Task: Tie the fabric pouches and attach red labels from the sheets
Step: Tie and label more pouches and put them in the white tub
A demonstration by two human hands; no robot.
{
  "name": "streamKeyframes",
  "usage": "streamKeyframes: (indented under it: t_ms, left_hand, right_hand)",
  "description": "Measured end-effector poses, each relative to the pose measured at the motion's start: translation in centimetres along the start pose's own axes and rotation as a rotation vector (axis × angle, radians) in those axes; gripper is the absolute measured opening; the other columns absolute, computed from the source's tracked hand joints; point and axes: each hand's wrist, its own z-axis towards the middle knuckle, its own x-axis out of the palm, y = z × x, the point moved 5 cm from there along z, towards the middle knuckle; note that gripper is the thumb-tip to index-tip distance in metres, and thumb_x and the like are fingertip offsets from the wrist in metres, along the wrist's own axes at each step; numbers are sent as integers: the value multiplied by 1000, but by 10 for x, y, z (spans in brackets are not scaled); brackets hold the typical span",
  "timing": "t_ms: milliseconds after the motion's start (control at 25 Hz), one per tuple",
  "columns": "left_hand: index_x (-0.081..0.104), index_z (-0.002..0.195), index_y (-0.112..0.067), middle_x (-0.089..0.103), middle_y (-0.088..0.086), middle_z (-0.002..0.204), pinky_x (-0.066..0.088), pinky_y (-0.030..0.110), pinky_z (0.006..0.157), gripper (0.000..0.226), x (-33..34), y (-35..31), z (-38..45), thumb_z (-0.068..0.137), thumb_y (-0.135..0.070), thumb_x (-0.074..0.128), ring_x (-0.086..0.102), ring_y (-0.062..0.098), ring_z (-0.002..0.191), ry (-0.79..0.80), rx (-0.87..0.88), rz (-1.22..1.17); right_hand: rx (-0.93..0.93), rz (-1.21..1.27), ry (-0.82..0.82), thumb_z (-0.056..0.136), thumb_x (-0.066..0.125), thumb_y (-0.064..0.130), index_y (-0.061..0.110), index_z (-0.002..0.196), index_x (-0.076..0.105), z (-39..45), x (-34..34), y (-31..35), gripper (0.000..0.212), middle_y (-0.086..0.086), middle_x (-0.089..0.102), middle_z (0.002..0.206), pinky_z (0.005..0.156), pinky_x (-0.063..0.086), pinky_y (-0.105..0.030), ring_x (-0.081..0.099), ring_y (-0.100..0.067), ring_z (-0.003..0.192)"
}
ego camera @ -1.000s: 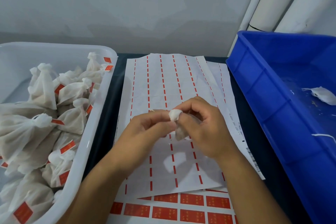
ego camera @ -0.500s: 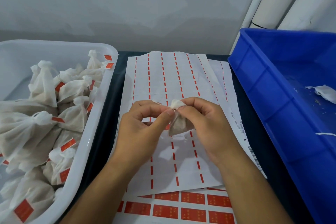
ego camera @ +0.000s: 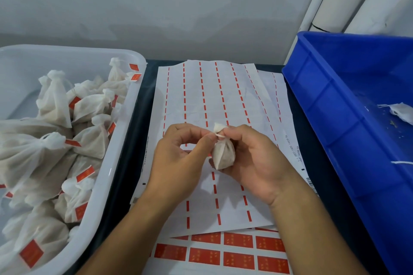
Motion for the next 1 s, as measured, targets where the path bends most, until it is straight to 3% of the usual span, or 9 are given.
streamKeyframes:
  t_ms: [120,280,400,560,720,800,880,1000]
  left_hand:
    - [72,87,-34,67,-14,100,48,6,68,3,-2,0,0,90,-33,74,64,-2,93,-19,21,39]
    - [66,87,-40,63,-18,104,50,7,68,12,-4,-1,0,88,-35,77,61,-3,96,-23,74,115]
    - [69,87,-45,60,-21,109,48,4,73,14,-2,0,-1,88,-33,76,58,-8,100,15,65,188]
    - [74,90,-42,64,-22,106,49,5,69,18,-1,-1,-1,93,-25,70,59,-12,100,30,28,126]
    - [69,91,-42,64,-23,106,48,3,67,4,-4,-5,-3,89,-45,70,58,-12,99,-33,35,94]
    - [68,89,-42,63,-24,105,47,2,67,17,-5,-5,-4,83,-57,71,60,-9,98,-53,53,115]
    - [69,89,-42,63,-24,104,49,2,67,21,-4,-4,-3,81,-61,71,62,-6,97,-47,37,126]
    - [71,86,-40,65,-23,102,45,-2,68,11,-3,0,-1,86,-51,74,61,-11,95,-59,22,147]
  right_hand:
    - [-19,-68,6,83,69,31,4,107,78,0,0,3,37,-16,71,108,85,58,-39,68,-23,101]
    - [-25,-95,-50,91,71,27,12,99,82,1,-3,2,21,-8,73,95,77,59,-33,70,-17,91]
    - [-47,-116,-95,92,70,30,10,99,81,3,-5,2,24,-13,70,96,86,58,-38,69,-22,94]
    - [-91,-215,-135,86,75,36,5,97,78,1,-5,4,33,-18,62,91,78,58,-32,64,-23,86]
    - [-168,-450,-226,93,68,45,27,90,81,-1,-4,7,23,2,73,81,90,62,-39,69,-11,82]
    - [-236,-612,-285,96,64,49,35,86,78,-4,-3,11,22,9,73,76,74,59,-21,70,-3,78]
    - [-289,-701,-302,97,63,50,34,85,76,-5,-2,12,24,10,73,75,62,52,-8,70,-1,77]
    - [-324,-772,-312,97,64,48,32,89,75,-4,-4,12,22,13,74,79,63,48,-2,70,-1,81]
